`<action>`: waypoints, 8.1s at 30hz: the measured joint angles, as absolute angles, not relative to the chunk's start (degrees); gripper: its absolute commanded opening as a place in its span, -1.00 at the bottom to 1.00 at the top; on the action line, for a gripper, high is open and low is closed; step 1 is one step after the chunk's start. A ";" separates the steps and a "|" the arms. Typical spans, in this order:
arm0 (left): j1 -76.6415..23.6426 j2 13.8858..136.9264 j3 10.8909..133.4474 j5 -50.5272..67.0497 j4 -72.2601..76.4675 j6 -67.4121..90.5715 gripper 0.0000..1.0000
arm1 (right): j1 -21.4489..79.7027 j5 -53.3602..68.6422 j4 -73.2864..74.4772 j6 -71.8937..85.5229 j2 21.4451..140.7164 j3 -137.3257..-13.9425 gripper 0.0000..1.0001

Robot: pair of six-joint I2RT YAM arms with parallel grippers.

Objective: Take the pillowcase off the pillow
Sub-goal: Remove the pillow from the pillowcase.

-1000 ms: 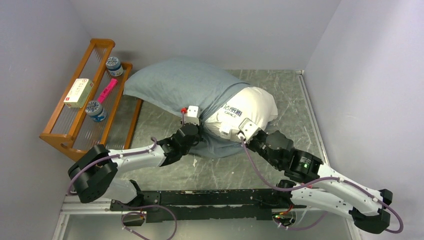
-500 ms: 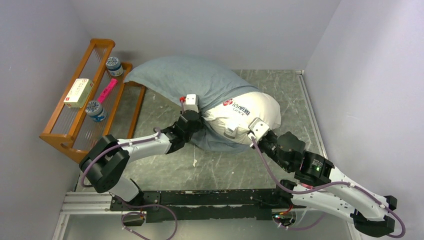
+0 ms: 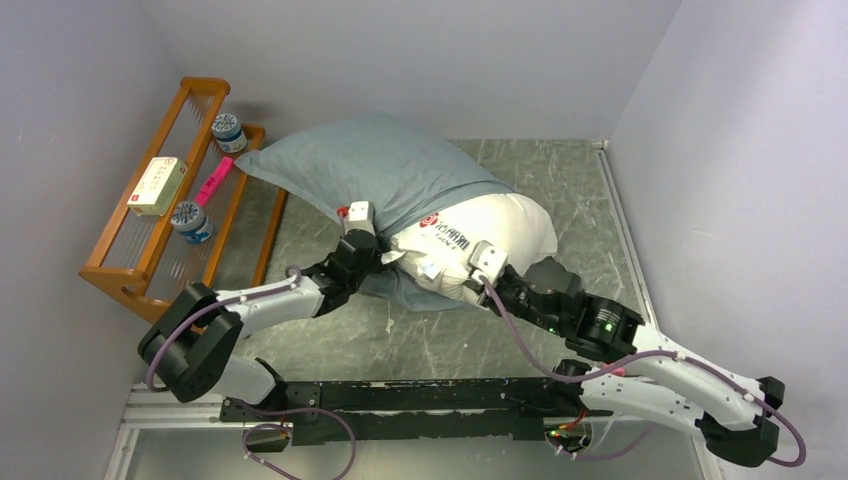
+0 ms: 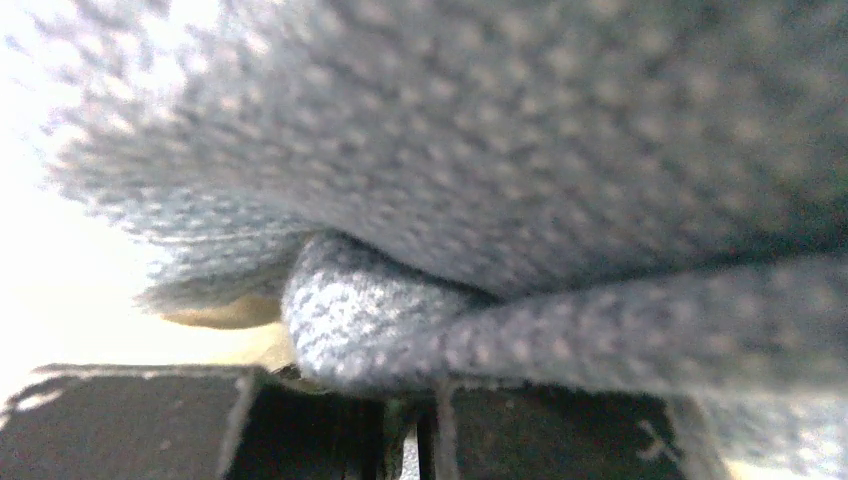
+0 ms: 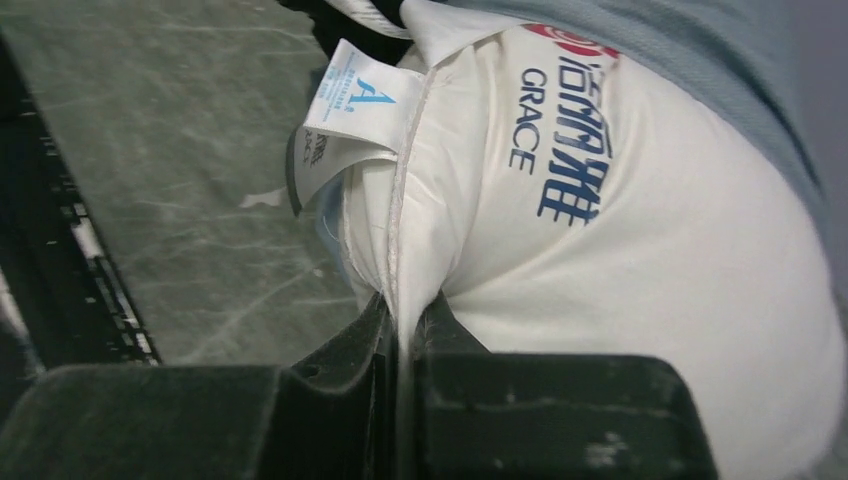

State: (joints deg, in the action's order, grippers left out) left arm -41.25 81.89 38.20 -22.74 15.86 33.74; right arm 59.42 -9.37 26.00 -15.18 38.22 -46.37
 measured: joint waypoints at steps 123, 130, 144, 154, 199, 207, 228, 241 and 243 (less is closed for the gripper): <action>-63.46 63.35 35.18 -8.80 14.06 19.16 0.18 | 19.07 6.85 11.66 23.44 49.12 -36.42 -0.01; -63.46 59.13 35.66 -8.84 9.04 17.30 0.28 | 18.94 11.97 10.26 22.06 45.32 -35.11 -1.00; -62.50 68.29 60.58 -13.37 -4.08 2.17 0.59 | 18.90 17.72 12.69 18.68 38.50 -35.07 -1.00; -59.72 83.96 78.35 -9.76 -8.62 -3.95 0.65 | 18.90 19.05 14.13 16.32 37.01 -35.09 -1.00; -51.83 103.24 98.39 3.75 -25.12 -7.55 -0.90 | 18.96 21.56 22.35 13.34 33.28 -39.59 -1.00; -50.83 104.33 101.03 -2.26 -25.26 -6.94 -0.90 | 19.11 20.95 27.20 11.44 33.26 -45.04 -1.00; -40.51 112.97 109.19 -10.96 -26.17 -6.00 -0.90 | 19.62 10.15 34.65 7.97 30.85 -49.89 -1.00; -37.50 110.63 100.20 -2.92 -16.86 0.12 -0.28 | 19.57 9.50 34.48 8.60 35.59 -49.89 -0.73; -37.17 109.25 98.91 -1.67 -16.03 1.54 -0.17 | 19.57 9.52 34.44 8.75 36.47 -49.91 -0.49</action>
State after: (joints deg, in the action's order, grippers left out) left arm -37.17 109.25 98.91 -1.67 -16.03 1.54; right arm 19.57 9.52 34.44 8.75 36.47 -49.91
